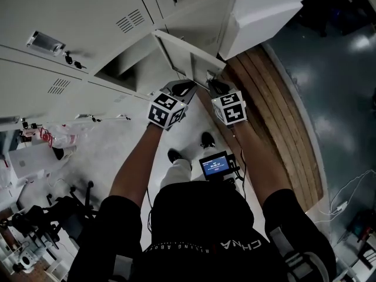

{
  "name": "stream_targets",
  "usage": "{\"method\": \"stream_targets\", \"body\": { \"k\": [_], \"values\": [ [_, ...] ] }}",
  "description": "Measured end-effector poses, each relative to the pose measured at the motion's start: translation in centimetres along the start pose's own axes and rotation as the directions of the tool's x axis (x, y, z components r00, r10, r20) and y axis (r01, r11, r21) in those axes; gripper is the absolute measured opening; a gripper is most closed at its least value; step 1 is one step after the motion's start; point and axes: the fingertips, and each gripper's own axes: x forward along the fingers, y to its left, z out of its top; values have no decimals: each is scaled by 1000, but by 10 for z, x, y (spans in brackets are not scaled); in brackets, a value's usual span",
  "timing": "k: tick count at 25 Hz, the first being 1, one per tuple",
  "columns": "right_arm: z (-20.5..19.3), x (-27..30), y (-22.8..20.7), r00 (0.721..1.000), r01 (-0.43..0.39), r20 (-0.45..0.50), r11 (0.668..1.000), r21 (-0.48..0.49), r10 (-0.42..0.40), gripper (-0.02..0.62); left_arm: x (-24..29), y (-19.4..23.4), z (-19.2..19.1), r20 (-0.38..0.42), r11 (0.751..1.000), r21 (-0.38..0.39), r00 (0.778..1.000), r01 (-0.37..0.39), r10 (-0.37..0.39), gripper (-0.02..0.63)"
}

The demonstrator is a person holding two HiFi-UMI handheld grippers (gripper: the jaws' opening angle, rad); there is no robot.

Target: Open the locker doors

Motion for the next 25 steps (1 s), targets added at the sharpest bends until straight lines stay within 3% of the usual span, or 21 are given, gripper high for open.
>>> {"method": "stream_targets", "body": {
  "k": [8,13,20,25],
  "values": [
    [6,-8,9,999,-52,9,997,53,52,44,-15,-4,-8,41,990,-108,994,-95,100,34],
    [21,-17,38,987,-159,25,985,70,157,44,-45,0,-18,72,962,-199,977,-185,203,26],
    [61,-26,93,948,-309,39,943,-125,316,44,-103,6,-33,132,889,-359,927,-286,351,22],
    [71,-32,102,938,-330,31,918,-219,344,44,-145,-6,-49,195,806,-504,868,-311,457,20]
  ]
}}
